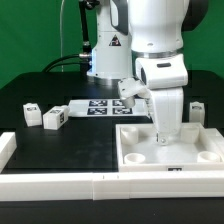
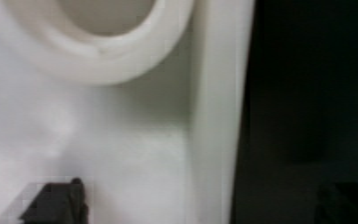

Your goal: Assemble one leg

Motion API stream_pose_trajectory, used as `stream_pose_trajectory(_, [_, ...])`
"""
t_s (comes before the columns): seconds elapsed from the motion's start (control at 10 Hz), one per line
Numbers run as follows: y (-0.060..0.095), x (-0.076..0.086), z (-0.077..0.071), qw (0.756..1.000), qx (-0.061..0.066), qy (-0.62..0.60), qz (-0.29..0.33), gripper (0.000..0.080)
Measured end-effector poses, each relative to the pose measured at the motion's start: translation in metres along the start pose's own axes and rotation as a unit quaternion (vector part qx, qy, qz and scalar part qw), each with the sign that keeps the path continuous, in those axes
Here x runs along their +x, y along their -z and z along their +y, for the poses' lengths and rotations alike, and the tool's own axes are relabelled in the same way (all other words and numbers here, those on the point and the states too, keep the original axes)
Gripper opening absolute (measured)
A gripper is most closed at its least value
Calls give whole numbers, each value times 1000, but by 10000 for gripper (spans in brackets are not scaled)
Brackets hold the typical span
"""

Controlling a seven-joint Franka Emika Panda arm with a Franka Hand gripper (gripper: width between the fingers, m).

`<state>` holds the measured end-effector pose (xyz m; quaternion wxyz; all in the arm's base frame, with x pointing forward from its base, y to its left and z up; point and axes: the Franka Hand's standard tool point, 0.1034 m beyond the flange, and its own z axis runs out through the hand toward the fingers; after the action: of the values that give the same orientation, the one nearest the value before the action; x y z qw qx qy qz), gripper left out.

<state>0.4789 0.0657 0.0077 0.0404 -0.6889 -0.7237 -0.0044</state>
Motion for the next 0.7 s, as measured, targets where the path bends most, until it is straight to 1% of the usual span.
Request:
stream_pose_trajectory(0.2, [2,0,-2,1000,0,-11,-1,648])
stream_pose_trajectory(0.4, [23,0,-17,999,-8,-37,-10,648])
stream_pose_trajectory(0.5, [34,1,-24,999,-15,-48,-13,648])
stream_pose_trajectory(0.6, [40,4,-29,998,-19,-65,-15,648])
stream_pose_trajectory(0.7, [38,3,-29,997,-17,-74,-14,648])
